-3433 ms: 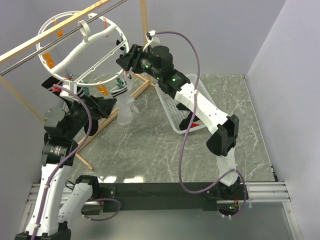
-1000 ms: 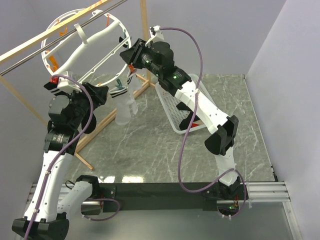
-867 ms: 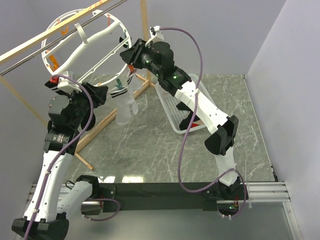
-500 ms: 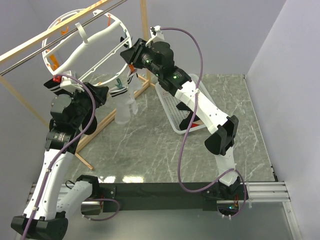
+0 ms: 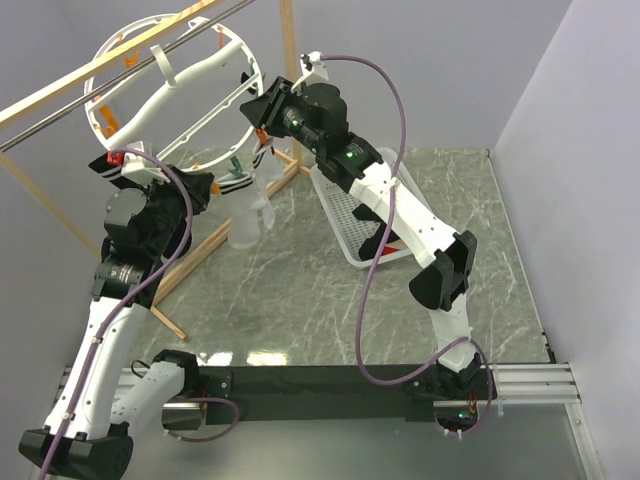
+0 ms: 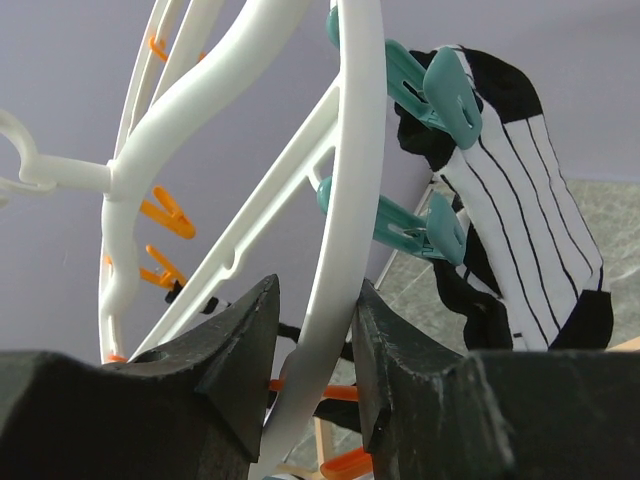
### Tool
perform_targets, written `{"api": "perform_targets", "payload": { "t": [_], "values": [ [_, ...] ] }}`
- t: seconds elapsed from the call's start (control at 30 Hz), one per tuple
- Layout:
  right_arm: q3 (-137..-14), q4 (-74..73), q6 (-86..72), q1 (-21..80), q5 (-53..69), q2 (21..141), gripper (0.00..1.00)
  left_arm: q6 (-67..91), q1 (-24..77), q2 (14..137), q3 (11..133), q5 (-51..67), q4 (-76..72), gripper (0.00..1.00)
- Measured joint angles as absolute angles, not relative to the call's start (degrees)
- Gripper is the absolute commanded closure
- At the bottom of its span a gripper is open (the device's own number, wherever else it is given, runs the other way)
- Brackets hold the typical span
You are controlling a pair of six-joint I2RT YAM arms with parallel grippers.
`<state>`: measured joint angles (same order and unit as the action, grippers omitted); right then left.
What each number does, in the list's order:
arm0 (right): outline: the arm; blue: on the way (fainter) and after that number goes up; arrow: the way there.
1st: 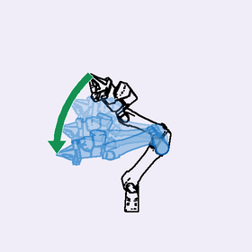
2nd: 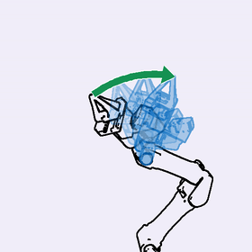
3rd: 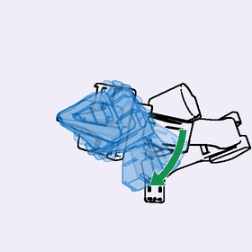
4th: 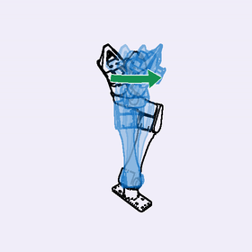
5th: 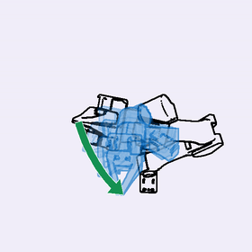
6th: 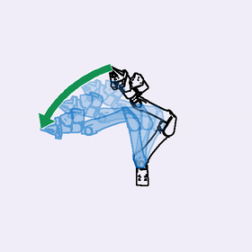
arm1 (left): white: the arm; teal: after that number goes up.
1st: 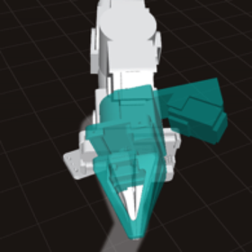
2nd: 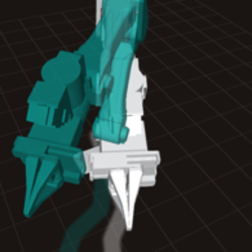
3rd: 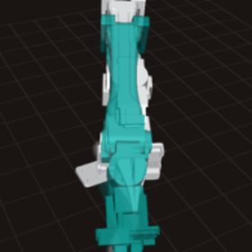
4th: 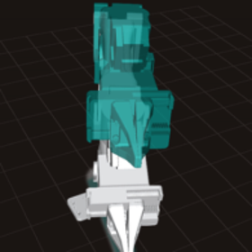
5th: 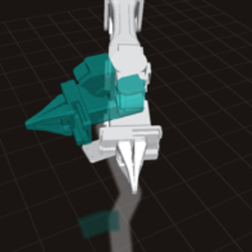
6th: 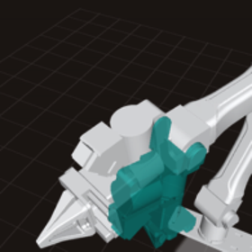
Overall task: Clip the socks to the hanger
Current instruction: Pick up the sock from the bin.
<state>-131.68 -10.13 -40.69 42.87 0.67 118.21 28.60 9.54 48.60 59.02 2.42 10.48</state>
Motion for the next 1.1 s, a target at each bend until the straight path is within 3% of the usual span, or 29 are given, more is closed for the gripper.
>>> {"api": "perform_targets", "payload": {
  "t": [0.2,0.23,0.37,0.47,0.57,0.73,0.93,1.1],
  "values": [
    [-131.7,-10.2,-40.7,42.9,0.7,118.2,0.56,29.8,10.2,48.6,59.0,1.4,10.5,0.91],
    [-131.7,-10.3,-40.6,42.9,0.7,118.2,0.52,29.9,10.2,48.6,59.0,1.2,10.5,0.91],
    [-133.3,-13.1,-38.9,42.9,0.8,118.2,0.22,30.5,10.3,48.6,59.0,-0.3,10.6,0.91],
    [-134.6,-16.0,-36.7,42.2,1.5,117.6,0.11,30.7,10.3,48.6,59.0,-1.0,10.7,0.91],
    [-131.8,-19.3,-35.0,40.5,3.1,113.8,0.09,30.6,10.3,48.6,59.0,-1.1,10.6,0.91],
    [-114.5,-20.9,-32.2,33.2,4.7,97.8,0.07,30.0,10.6,48.5,59.0,-1.4,10.6,0.90],
    [-96.0,-20.8,-27.8,29.0,-3.3,79.5,0.07,29.1,10.9,48.1,59.0,-1.3,10.5,0.90],
    [-84.1,-21.2,-27.7,26.8,-7.9,76.1,0.12,29.1,11.7,48.6,59.4,-1.3,10.6,0.90]
  ]
}}
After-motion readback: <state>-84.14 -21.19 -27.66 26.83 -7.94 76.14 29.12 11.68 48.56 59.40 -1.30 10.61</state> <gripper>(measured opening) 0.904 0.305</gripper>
